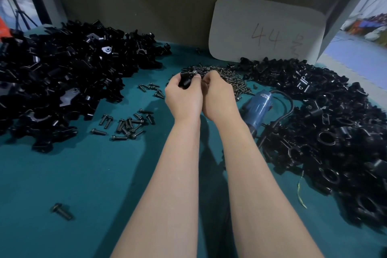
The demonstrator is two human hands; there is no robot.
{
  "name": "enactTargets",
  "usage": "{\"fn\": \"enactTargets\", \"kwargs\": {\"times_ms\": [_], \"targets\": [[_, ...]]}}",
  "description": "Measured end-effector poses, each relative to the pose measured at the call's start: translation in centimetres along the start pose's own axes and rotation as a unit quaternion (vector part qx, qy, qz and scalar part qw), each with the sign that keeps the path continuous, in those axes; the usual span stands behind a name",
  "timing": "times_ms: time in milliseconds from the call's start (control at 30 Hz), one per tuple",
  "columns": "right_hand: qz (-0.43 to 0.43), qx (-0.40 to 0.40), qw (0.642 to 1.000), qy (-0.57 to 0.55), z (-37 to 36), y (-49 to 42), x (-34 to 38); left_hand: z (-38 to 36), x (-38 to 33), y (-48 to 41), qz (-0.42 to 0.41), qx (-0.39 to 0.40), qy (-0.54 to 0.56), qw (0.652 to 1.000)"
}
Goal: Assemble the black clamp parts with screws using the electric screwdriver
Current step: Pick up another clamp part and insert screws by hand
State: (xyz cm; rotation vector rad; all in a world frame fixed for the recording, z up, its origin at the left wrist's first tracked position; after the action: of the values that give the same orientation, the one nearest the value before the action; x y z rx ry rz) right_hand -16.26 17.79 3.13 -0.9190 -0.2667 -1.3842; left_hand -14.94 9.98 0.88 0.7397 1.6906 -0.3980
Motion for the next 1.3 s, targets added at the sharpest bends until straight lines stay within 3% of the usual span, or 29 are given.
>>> {"fn": "enactTargets", "kwargs": {"times_ms": [200, 300, 500, 633, 833, 1300], "targets": [[-0.017, 0.001, 0.997, -0.078, 0.5, -0.6, -1.0, -0.2, 0.3, 0.1, 0.042, 0.014, 0.041, 0.998], [0.018, 0.026, 0.995, -0.09, 0.5, -0.4, -0.7, -0.5, 0.3, 0.5, 0.068, 0.029, 0.048, 0.996], [0.019, -0.062, 0.994, -0.085, 0.6, -0.5, -0.9, -1.1, 0.2, 1.2, 0.079, 0.063, 0.049, 0.994], [0.036, -0.041, 0.994, -0.091, 0.9, -0.6, -1.0, -1.4, 0.2, 0.9, 0.088, 0.118, 0.042, 0.988], [0.06, -0.051, 0.995, -0.06, 0.9, -0.7, -1.0, -1.3, 0.1, 0.9, 0.027, 0.102, 0.01, 0.994], [0.042, -0.043, 0.997, -0.055, 1.1, -0.7, -1.0, -1.4, 0.1, 1.0, -0.001, 0.112, -0.003, 0.994]]}}
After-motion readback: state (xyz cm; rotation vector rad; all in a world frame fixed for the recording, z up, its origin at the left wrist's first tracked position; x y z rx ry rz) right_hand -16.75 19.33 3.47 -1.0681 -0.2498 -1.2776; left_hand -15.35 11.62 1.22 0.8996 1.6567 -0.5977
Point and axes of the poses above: each hand's wrist, its own y-axis away from the middle knuckle, its own z-axis out of the back of the hand, x = y × z, the point moved 4 cm from there along -y, towards the middle knuckle, and after that the axes turned 13 degrees about -x, right-handed, at the moved point
